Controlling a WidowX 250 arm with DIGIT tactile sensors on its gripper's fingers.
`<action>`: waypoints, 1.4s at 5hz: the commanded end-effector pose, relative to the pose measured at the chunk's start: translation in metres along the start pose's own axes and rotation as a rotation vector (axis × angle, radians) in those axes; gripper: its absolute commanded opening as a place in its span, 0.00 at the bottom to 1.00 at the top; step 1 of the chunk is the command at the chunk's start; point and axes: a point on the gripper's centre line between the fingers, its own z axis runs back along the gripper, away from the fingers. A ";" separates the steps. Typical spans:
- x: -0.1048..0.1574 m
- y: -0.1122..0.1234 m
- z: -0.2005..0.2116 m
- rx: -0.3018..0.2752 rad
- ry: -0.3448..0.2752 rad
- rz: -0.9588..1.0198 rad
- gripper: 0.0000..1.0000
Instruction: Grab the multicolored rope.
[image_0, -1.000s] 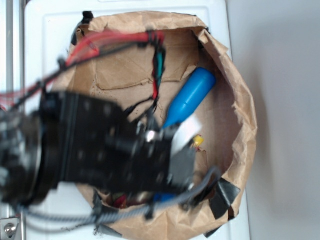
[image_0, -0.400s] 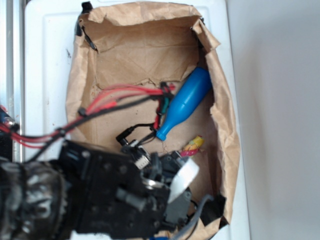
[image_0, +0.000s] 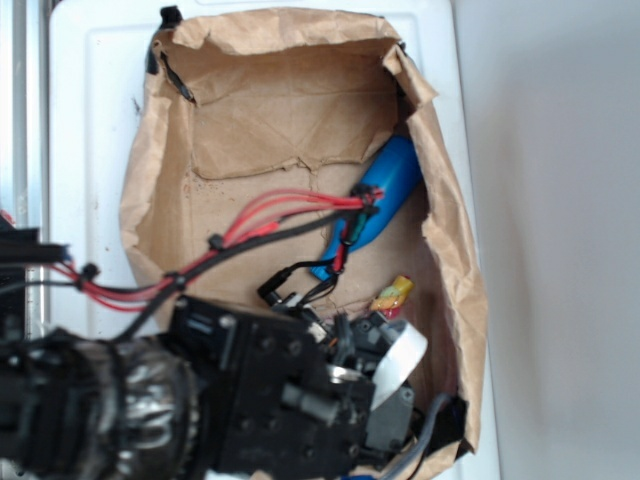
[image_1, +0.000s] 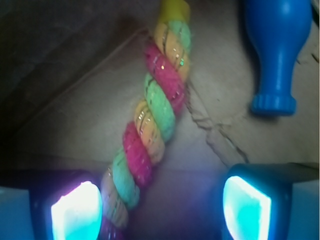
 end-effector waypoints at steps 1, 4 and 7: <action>0.009 0.022 -0.012 0.049 -0.057 0.002 1.00; 0.065 0.029 -0.002 0.015 -0.130 0.076 0.00; 0.138 0.062 0.063 -0.105 -0.102 0.188 0.00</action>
